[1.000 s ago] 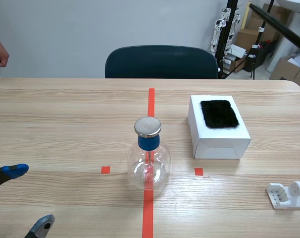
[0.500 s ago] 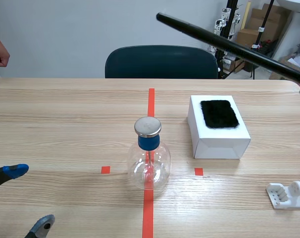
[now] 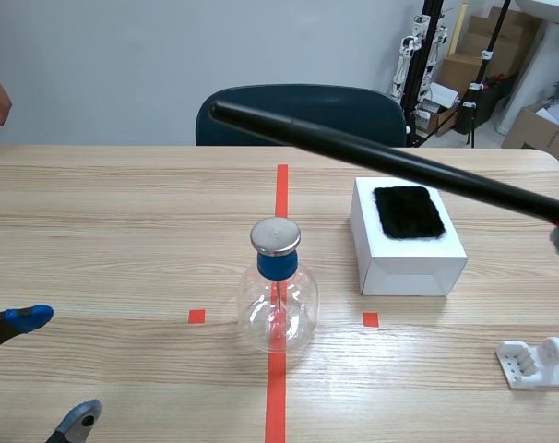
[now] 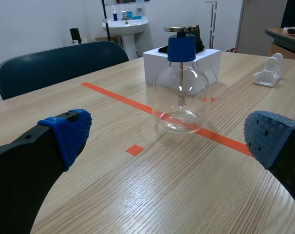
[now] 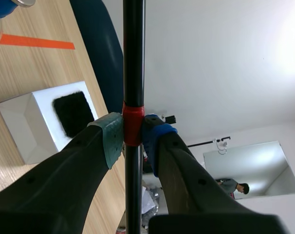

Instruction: Do the electroscope experiment. pick up the black charging rod

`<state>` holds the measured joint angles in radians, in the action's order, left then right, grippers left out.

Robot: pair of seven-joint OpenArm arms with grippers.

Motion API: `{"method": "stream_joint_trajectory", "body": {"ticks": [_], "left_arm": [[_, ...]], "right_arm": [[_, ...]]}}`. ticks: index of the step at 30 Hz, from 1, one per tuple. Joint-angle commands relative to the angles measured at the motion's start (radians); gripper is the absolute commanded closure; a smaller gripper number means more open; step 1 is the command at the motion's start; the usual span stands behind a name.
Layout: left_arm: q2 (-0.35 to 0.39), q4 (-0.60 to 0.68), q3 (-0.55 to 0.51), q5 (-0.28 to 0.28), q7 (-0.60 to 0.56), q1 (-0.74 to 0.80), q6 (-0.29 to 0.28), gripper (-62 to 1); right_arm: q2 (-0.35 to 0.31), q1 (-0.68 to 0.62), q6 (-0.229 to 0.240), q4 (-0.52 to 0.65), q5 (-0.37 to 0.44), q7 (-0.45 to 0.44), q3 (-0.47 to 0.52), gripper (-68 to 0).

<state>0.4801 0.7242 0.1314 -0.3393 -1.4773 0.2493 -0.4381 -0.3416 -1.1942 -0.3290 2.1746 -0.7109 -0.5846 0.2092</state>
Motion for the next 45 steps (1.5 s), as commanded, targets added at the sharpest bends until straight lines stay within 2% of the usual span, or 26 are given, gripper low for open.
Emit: {"method": "stream_joint_trajectory", "body": {"ticks": [1, 5, 45], "left_arm": [[0.008, 0.014, -0.008, 0.010, -0.014, 0.000, 0.000, -62.3], [0.008, 0.014, -0.008, 0.010, -0.014, 0.000, 0.000, -62.3], [0.008, 0.014, -0.008, 0.010, -0.014, 0.000, 0.000, -62.3]], "right_arm": [[-0.010, 0.011, -0.011, -0.011, -0.023, -0.011, 0.008, 0.0], [-0.010, 0.014, -0.020, -0.037, -0.074, -0.017, 0.008, 0.0], [-0.010, 0.047, -0.022, -0.039, -0.075, -0.043, 0.008, 0.1]]}}
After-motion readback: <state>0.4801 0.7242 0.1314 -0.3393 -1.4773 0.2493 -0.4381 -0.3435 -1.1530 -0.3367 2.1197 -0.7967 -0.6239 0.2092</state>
